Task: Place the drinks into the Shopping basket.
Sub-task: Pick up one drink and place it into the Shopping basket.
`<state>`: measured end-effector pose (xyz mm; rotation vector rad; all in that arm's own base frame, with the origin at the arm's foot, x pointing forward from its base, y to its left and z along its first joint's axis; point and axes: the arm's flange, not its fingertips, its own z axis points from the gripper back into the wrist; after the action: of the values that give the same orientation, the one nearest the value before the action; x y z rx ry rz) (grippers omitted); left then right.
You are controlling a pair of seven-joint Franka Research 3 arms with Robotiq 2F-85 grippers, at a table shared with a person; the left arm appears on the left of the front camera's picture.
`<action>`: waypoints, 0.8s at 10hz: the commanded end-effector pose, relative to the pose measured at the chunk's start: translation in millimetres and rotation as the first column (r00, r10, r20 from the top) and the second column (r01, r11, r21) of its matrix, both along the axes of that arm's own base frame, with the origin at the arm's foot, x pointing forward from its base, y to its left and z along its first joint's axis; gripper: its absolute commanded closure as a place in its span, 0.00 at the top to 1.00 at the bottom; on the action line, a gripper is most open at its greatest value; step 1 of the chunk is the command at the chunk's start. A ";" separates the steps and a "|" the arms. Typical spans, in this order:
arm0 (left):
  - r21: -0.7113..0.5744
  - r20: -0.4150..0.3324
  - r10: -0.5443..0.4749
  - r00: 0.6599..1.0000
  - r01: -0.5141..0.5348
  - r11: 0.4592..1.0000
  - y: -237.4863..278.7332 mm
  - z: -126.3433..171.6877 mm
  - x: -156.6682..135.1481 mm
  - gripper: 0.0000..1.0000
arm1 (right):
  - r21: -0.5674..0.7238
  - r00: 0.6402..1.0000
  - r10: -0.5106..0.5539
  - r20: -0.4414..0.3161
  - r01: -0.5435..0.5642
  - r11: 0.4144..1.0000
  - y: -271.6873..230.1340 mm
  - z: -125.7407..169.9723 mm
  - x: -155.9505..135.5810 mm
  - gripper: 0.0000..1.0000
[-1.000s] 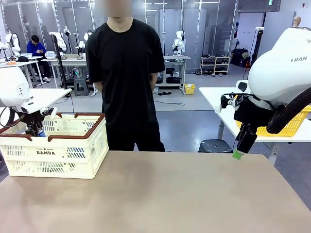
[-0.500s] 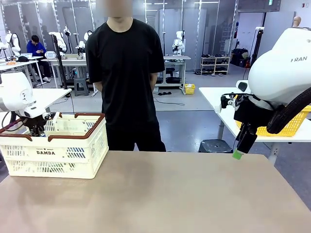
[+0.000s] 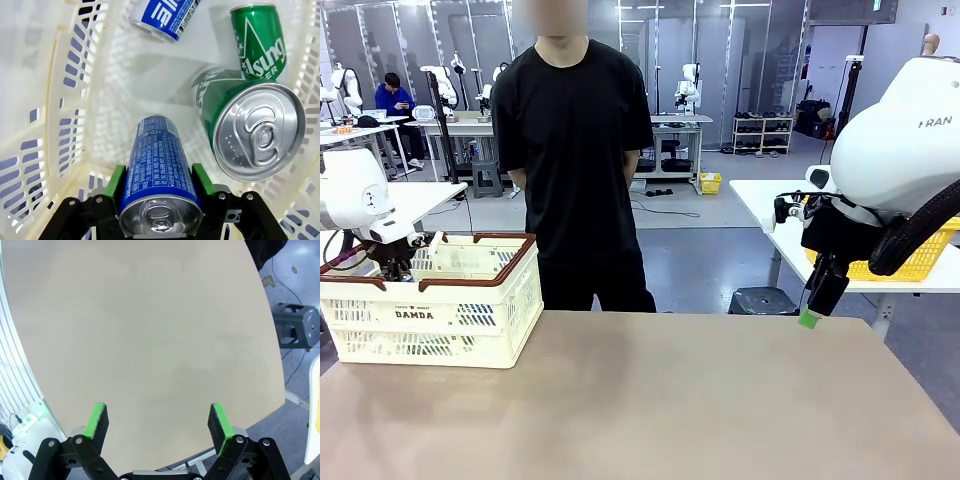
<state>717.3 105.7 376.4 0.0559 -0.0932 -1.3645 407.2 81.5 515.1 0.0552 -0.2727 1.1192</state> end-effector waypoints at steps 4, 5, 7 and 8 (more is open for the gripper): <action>0.016 0.022 -0.033 0.999 0.033 0.999 0.3 22.6 -10.8 1.00 | 0.000 1.000 0.000 -0.001 0.000 1.000 -0.2 -0.3 -0.2 1.00; 0.017 0.038 -0.032 0.999 0.031 0.999 -0.1 31.3 -11.4 1.00 | 0.000 1.000 0.000 -0.001 0.000 1.000 -0.2 -0.3 -0.2 1.00; 0.012 0.044 -0.053 0.998 0.053 0.999 -4.0 47.5 -17.2 1.00 | 0.000 1.000 0.000 -0.001 0.000 1.000 -0.2 -0.3 -0.2 1.00; 0.013 0.049 -0.061 0.997 0.060 0.998 -7.4 56.4 -21.8 1.00 | 0.000 1.000 0.000 -0.001 0.000 1.000 -0.2 -0.3 -0.2 1.00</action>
<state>709.7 100.7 431.6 0.1101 -0.1355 -1.3935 407.2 81.5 515.1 0.0552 -0.2727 1.1192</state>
